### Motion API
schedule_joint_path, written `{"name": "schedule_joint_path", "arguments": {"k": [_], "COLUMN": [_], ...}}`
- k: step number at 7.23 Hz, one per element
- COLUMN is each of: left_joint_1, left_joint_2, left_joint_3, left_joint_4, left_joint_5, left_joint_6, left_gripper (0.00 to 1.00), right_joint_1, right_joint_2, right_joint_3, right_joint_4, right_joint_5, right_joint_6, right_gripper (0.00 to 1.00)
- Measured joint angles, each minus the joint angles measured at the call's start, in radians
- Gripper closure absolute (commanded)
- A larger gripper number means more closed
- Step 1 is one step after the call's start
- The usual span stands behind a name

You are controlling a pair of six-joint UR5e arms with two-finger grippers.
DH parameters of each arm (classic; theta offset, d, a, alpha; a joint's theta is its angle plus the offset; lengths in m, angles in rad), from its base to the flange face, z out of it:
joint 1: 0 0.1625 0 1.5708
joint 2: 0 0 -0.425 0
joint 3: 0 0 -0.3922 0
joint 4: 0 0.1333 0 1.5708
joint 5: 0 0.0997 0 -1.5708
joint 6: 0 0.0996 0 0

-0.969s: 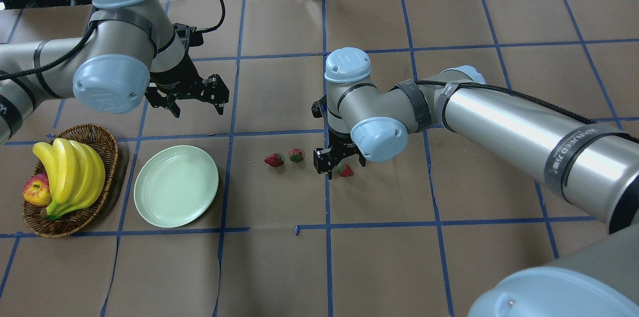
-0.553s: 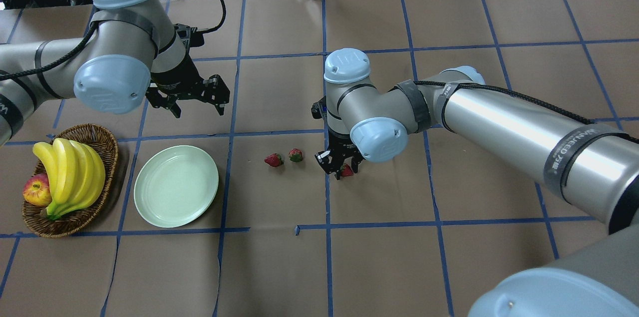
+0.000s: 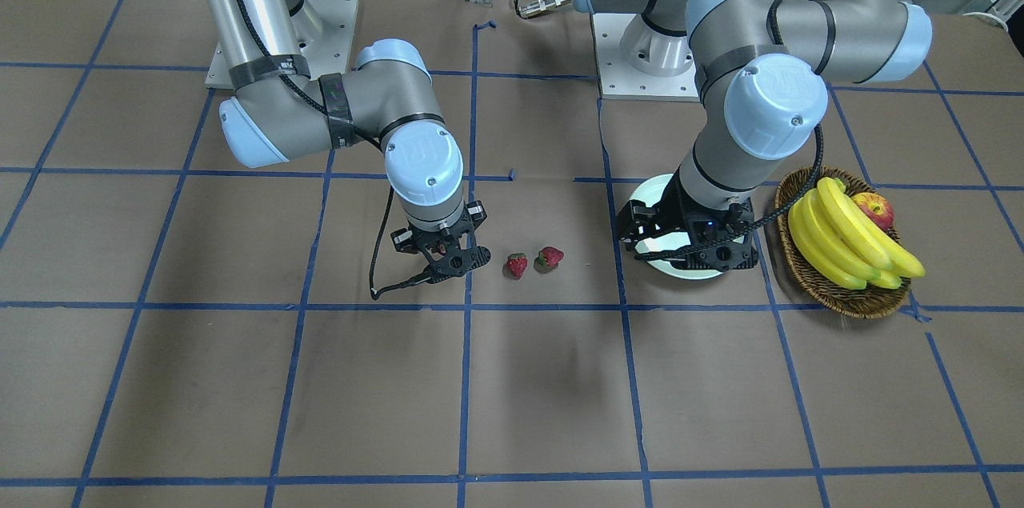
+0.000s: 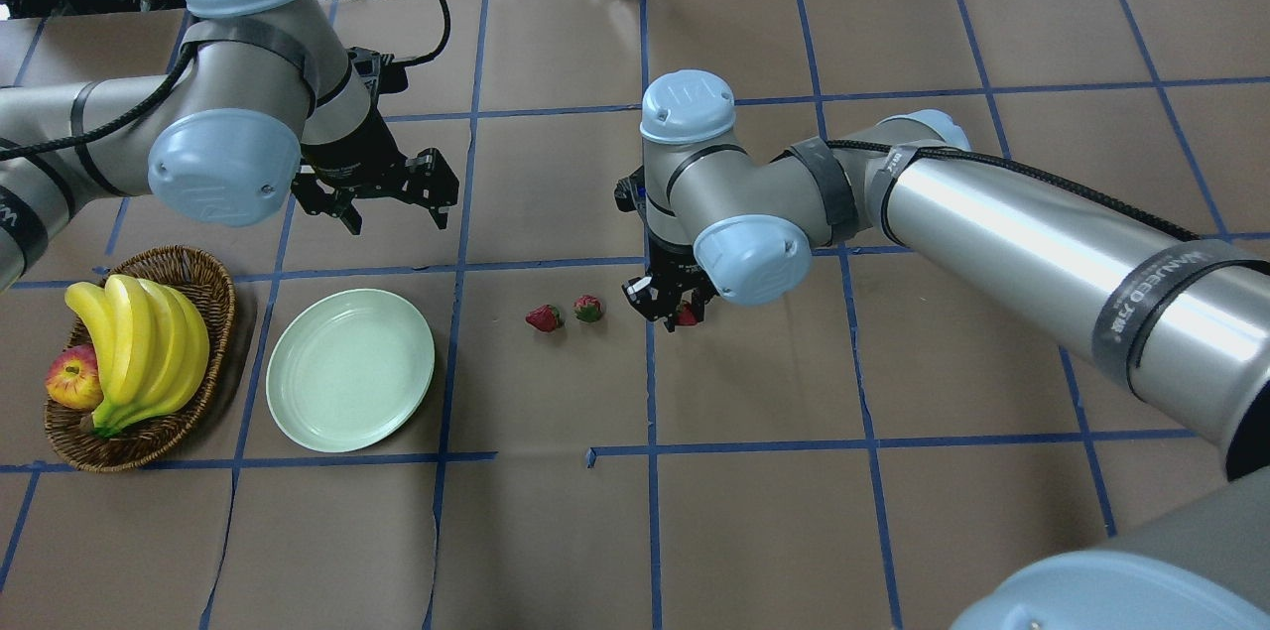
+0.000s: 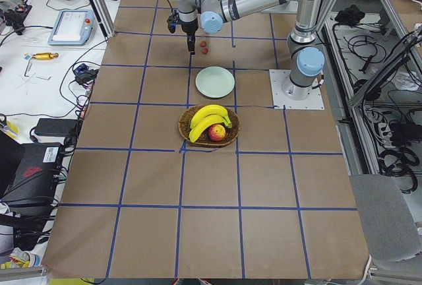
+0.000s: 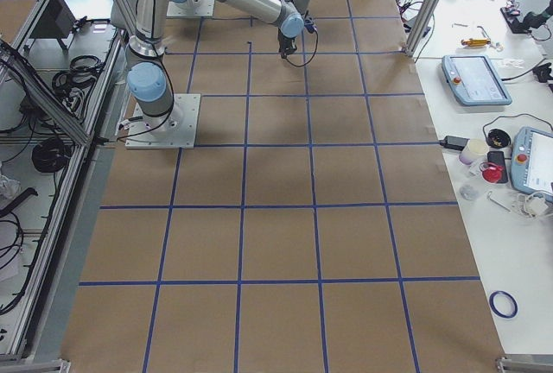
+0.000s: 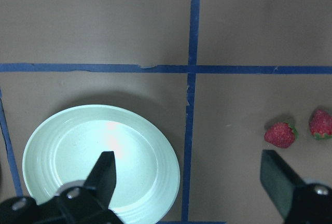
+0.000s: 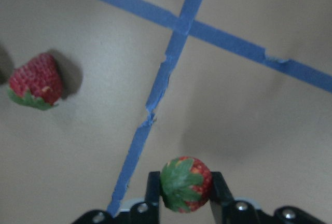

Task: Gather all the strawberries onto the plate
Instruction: 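Carry the third strawberry beside the others and open the right gripper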

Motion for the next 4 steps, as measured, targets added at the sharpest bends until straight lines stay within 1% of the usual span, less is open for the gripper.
{"name": "schedule_joint_path", "arguments": {"k": [2,4], "left_joint_1": [-0.001,-0.001], "left_joint_2": [-0.003,-0.007], "left_joint_3": [0.000,0.001], "left_joint_4": [-0.001,-0.001], "left_joint_5": [-0.002,0.000], "left_joint_6": [0.000,0.000], "left_gripper": [0.00,0.00], "right_joint_1": [0.010,0.074], "right_joint_2": [-0.007,0.001], "right_joint_3": [-0.085,-0.117], "right_joint_4": [0.016,0.017], "right_joint_5": [0.009,0.013], "right_joint_6": [0.062,0.124], "right_gripper": [1.00,1.00]}}
